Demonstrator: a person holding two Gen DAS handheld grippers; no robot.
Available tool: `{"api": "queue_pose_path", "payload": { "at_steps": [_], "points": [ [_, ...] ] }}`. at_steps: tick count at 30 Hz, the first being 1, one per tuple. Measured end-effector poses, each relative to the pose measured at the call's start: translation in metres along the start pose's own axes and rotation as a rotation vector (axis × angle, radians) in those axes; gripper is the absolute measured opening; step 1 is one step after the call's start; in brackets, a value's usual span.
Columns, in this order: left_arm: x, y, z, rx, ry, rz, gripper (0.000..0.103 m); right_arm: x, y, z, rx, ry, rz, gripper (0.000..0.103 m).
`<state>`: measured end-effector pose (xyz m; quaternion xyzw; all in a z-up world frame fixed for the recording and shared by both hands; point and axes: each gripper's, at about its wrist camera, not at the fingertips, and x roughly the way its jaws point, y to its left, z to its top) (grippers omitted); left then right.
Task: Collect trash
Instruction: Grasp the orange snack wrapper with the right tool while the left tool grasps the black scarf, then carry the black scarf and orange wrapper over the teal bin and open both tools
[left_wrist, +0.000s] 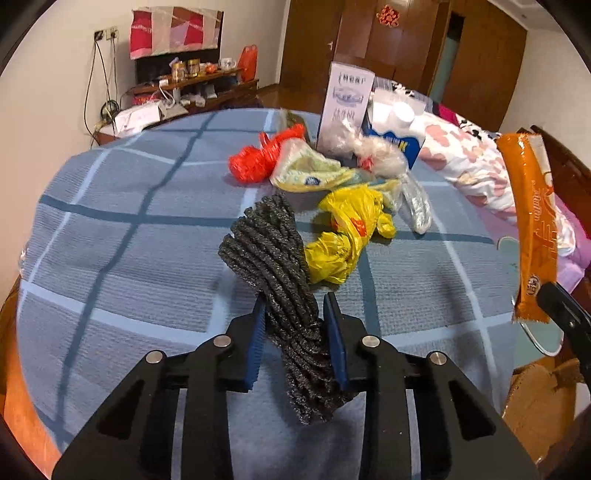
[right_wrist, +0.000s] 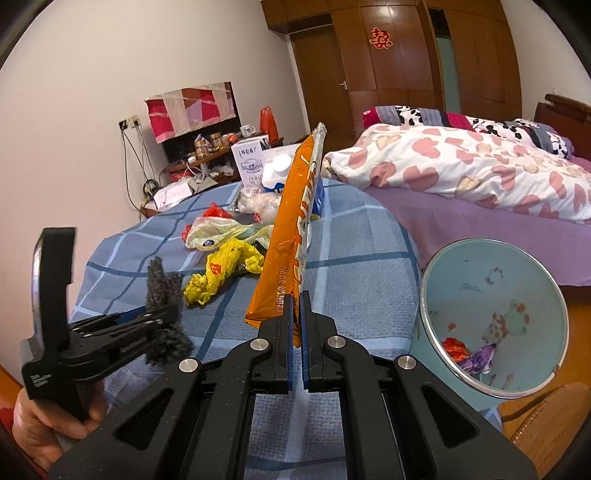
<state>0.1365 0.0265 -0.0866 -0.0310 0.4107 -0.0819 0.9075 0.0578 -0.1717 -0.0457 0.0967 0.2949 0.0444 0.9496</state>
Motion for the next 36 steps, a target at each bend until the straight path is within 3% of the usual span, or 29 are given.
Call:
{"api": "queue_pose_path", "payload": {
  "at_steps": [9,13,36],
  "points": [
    [-0.043,0.015,0.002,0.006,-0.094,-0.021,0.029,-0.013,-0.004,-0.001,0.018,-0.022,-0.003,0.004],
    [-0.054,-0.005,0.004,0.074,-0.133,-0.027,0.029,-0.02,-0.007,-0.002,0.012,-0.026,-0.022,0.004],
    [-0.042,-0.125,0.011,0.288,-0.119,-0.204,0.03,-0.048,-0.081,-0.007,0.129,-0.047,-0.198,0.004]
  ]
}}
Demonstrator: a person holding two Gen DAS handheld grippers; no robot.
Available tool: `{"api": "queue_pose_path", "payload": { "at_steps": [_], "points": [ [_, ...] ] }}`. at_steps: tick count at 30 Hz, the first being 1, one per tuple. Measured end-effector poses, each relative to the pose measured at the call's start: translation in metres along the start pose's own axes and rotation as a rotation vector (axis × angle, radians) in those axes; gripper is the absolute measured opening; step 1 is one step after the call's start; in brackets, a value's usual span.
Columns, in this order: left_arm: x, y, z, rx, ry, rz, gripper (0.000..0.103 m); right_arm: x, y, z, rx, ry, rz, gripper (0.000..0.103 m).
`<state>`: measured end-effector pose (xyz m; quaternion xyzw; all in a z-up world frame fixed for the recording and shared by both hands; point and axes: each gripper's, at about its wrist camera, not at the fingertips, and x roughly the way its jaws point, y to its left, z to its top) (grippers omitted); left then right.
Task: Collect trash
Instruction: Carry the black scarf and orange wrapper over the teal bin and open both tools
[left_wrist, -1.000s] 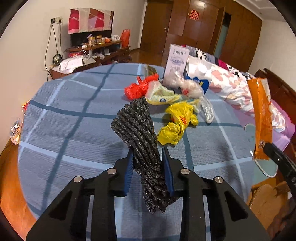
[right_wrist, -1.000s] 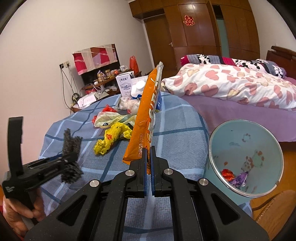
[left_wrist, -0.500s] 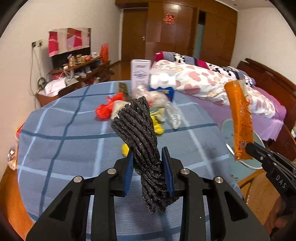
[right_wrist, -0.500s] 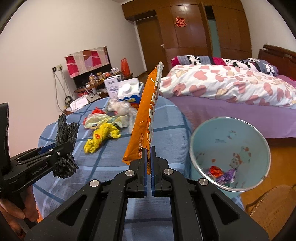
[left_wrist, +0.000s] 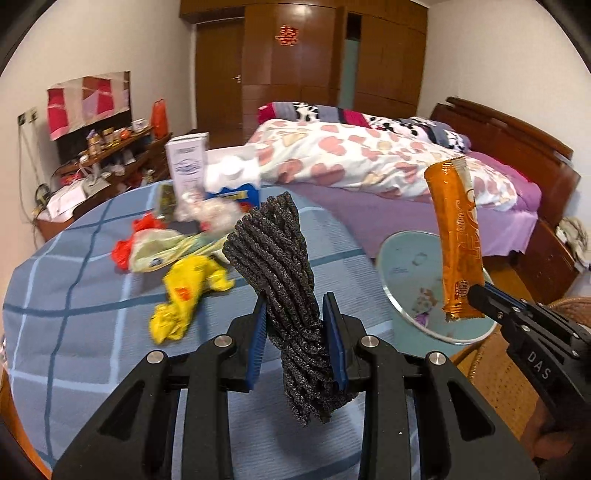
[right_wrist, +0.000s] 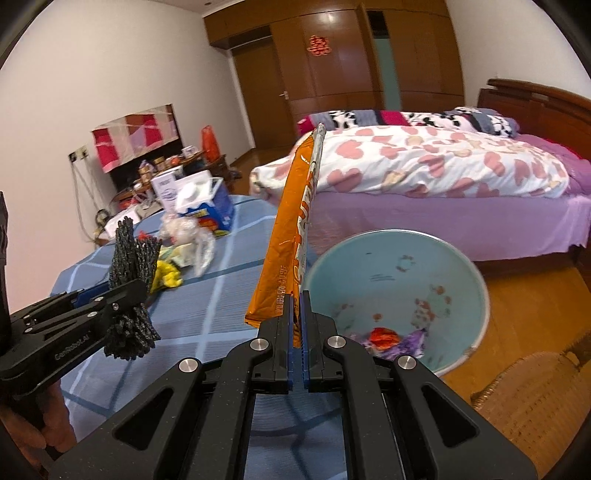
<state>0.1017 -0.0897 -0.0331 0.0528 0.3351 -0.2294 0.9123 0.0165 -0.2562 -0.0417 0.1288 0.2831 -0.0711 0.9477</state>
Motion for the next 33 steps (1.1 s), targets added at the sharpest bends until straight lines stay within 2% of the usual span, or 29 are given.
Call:
{"api": "queue_pose_path", "payload": {
  "at_steps": [10,18,26,33],
  "points": [
    [0.028,-0.048,0.01,0.075,0.022,-0.057,0.03,0.004,-0.048,-0.004,0.077,0.015,-0.144,0.004],
    [0.056,-0.096,0.018,0.153,0.053,-0.114,0.03,0.018,-0.085,-0.014,0.124,0.068,-0.234,0.004],
    [0.095,-0.137,0.02,0.186,0.131,-0.198,0.03,0.03,-0.109,-0.025,0.165,0.127,-0.259,0.004],
    [0.116,-0.154,0.021,0.212,0.164,-0.207,0.033,0.04,-0.117,-0.029,0.175,0.161,-0.252,0.005]
  ]
}}
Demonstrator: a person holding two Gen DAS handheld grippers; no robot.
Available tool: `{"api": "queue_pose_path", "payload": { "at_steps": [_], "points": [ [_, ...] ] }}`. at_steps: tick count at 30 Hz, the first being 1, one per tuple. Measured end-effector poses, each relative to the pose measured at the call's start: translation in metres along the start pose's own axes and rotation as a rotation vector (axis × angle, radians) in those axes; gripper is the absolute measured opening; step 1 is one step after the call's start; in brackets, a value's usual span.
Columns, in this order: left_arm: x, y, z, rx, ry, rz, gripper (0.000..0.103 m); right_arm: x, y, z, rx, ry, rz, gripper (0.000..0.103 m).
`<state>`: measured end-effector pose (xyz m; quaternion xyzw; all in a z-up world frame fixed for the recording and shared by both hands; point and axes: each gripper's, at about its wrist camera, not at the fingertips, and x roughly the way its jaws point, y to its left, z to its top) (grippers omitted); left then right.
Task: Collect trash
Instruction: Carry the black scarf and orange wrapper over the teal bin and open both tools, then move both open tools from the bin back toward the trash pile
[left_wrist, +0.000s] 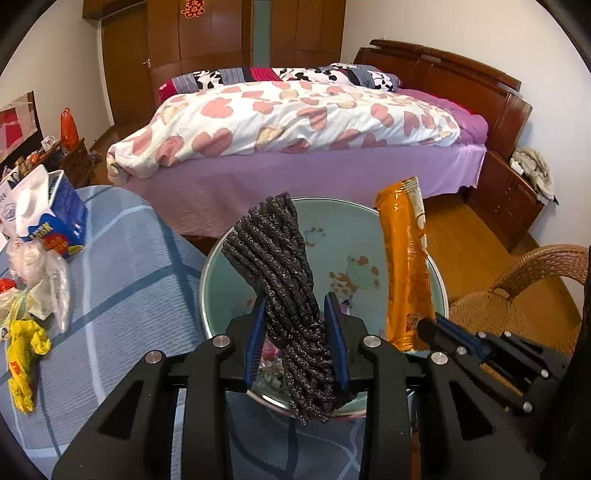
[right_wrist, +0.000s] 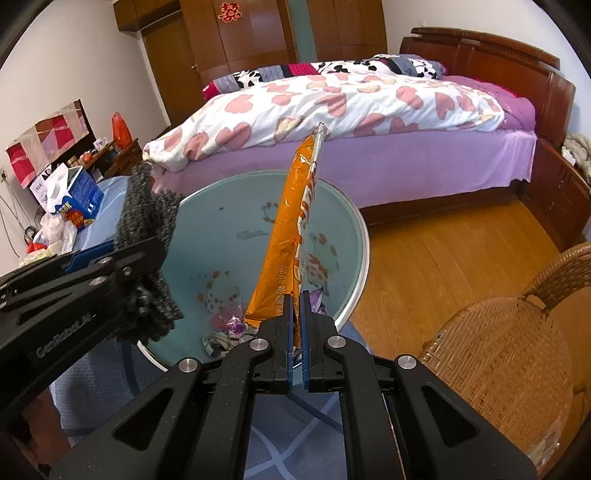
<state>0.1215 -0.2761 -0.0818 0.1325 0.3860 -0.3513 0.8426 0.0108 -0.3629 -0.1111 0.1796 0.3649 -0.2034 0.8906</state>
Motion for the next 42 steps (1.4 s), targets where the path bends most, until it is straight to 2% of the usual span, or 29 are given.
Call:
{"api": "queue_pose_path", "payload": {
  "at_steps": [1,2,4,8,15,19,25,27,30,32,36,42],
  "points": [
    [0.001,-0.001,0.001,0.0,0.001,0.0,0.035,0.001,0.0,0.0,0.0,0.004,-0.001,0.005],
    [0.002,-0.001,0.002,-0.001,0.002,0.001,0.044,0.001,-0.001,-0.001,0.002,0.008,-0.004,0.005],
    [0.0,0.0,0.002,-0.004,-0.003,0.002,0.051,0.001,0.0,0.001,0.008,0.005,-0.007,0.007],
    [-0.003,0.003,0.002,-0.008,-0.005,0.011,0.059,-0.001,0.0,0.001,0.018,-0.007,-0.018,0.013],
    [-0.013,0.013,-0.003,-0.03,-0.012,0.056,0.07,-0.01,-0.008,0.004,0.069,-0.046,-0.048,0.035],
    [-0.019,0.019,-0.006,-0.04,-0.015,0.089,0.071,-0.017,-0.006,0.005,0.077,-0.071,-0.049,0.04],
    [-0.023,0.029,-0.01,-0.067,-0.015,0.119,0.076,-0.024,0.001,0.006,0.076,-0.101,-0.062,0.064],
    [-0.025,0.031,-0.011,-0.075,-0.018,0.123,0.077,-0.028,0.002,0.004,0.083,-0.124,-0.103,0.078],
    [-0.03,0.033,-0.013,-0.083,-0.03,0.134,0.087,-0.037,0.004,0.0,0.081,-0.193,-0.169,0.084],
    [-0.034,0.035,-0.015,-0.094,-0.039,0.136,0.089,-0.04,0.004,0.0,0.082,-0.217,-0.165,0.09],
    [-0.038,0.043,-0.022,-0.118,-0.042,0.146,0.09,-0.045,0.007,-0.001,0.095,-0.233,-0.1,0.091],
    [-0.048,0.062,-0.034,-0.15,-0.039,0.152,0.09,-0.043,0.024,0.0,0.061,-0.203,-0.075,0.091]
  ]
}}
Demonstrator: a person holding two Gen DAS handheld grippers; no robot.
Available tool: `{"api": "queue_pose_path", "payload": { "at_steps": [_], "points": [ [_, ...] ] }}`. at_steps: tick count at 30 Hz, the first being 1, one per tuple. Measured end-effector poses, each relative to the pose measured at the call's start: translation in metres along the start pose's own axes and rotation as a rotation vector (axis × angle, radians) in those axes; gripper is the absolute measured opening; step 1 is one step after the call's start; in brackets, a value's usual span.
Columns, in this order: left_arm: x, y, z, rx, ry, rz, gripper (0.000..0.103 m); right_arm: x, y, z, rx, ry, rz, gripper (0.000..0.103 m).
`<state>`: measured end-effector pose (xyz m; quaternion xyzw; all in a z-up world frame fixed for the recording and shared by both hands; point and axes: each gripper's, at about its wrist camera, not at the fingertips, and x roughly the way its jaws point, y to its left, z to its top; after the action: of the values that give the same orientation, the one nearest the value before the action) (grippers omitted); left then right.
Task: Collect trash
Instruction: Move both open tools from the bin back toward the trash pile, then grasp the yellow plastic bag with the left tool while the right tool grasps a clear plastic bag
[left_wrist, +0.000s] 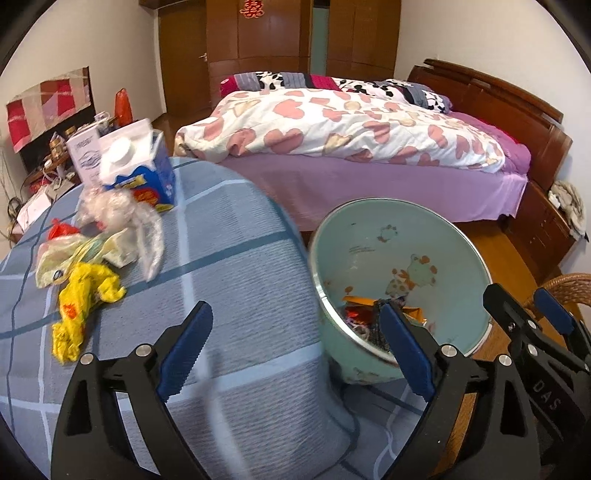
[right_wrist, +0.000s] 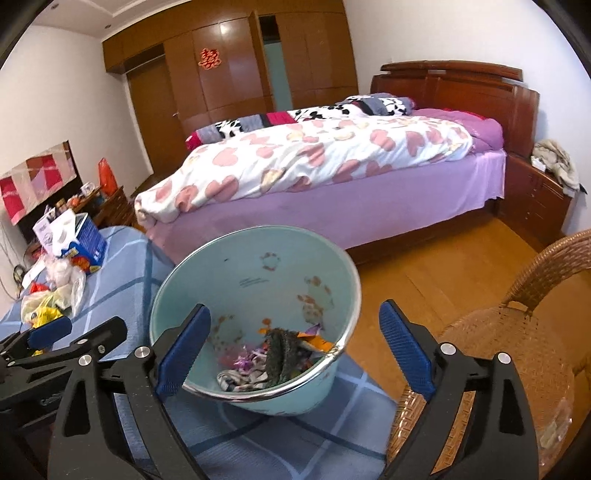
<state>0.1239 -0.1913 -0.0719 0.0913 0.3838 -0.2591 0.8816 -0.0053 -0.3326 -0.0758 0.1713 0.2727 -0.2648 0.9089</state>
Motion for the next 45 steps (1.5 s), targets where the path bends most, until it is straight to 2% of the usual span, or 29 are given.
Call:
{"api": "queue_pose_path", "payload": {
  "at_steps": [3,8,16,19,23,27,33,38,45],
  "points": [
    [-0.009,0.019,-0.007,-0.031,-0.009,0.013,0.09,-0.002,0.011,0.0,-0.015,-0.008,0.014,0.091],
    [-0.021,0.062,-0.019,-0.075,-0.016,0.086,0.091,-0.002,0.035,0.001,-0.039,-0.001,0.067,0.091],
    [-0.034,0.145,-0.032,-0.192,-0.019,0.218,0.09,0.006,0.111,0.002,-0.147,0.025,0.221,0.09],
    [-0.031,0.171,-0.034,-0.242,-0.009,0.244,0.089,0.012,0.137,0.0,-0.182,0.042,0.266,0.089],
    [-0.02,0.187,-0.029,-0.252,0.013,0.25,0.084,0.022,0.167,0.0,-0.238,0.053,0.307,0.086],
    [-0.002,0.194,-0.023,-0.259,0.047,0.225,0.075,0.037,0.191,0.006,-0.262,0.071,0.336,0.077],
    [0.013,0.207,-0.02,-0.293,0.098,0.165,0.065,0.064,0.22,0.015,-0.308,0.106,0.372,0.076],
    [0.014,0.211,-0.022,-0.329,0.093,0.144,0.04,0.096,0.254,0.026,-0.336,0.155,0.431,0.073],
    [0.011,0.215,-0.025,-0.362,0.076,0.122,0.035,0.123,0.296,0.031,-0.392,0.235,0.524,0.073]
  ]
}}
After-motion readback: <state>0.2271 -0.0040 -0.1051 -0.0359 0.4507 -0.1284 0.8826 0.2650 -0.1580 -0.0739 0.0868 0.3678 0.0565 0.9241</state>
